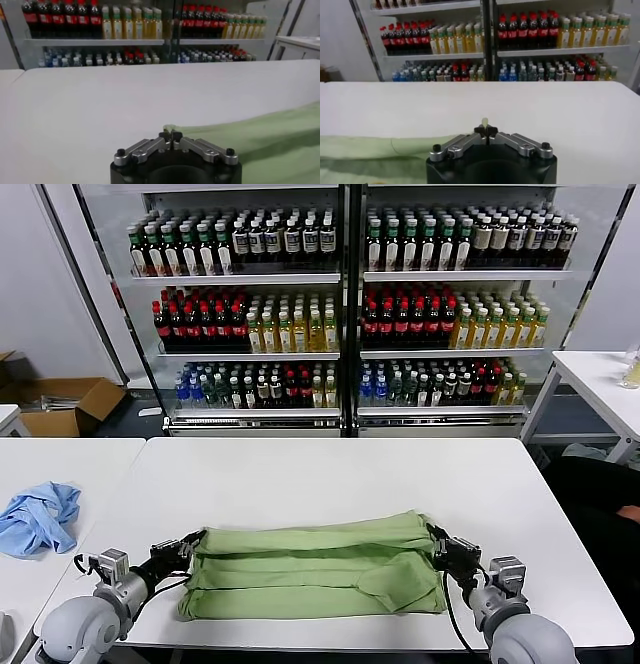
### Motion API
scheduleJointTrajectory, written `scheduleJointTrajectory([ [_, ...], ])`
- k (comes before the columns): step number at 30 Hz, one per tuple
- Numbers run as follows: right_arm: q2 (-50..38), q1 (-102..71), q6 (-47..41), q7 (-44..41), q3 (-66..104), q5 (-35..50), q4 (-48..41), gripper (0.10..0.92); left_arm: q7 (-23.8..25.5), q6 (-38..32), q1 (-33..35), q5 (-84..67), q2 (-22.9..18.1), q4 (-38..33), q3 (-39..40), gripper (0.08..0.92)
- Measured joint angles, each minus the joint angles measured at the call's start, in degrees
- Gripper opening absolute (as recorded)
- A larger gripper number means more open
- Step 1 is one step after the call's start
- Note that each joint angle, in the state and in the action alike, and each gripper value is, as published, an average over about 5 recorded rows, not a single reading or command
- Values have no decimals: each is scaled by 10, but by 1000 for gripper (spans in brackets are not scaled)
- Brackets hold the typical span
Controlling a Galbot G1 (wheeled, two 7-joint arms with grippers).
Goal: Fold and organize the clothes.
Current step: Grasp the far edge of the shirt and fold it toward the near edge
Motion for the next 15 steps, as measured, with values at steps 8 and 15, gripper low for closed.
scheduleJointTrajectory([
  [8, 1, -11, 0, -9, 0, -12, -6, 106, 18, 32, 19, 17, 9, -16, -13, 86],
  [15, 8, -23, -2, -10, -8, -29, -13, 216, 20, 51, 35, 50, 10, -27, -13, 134],
])
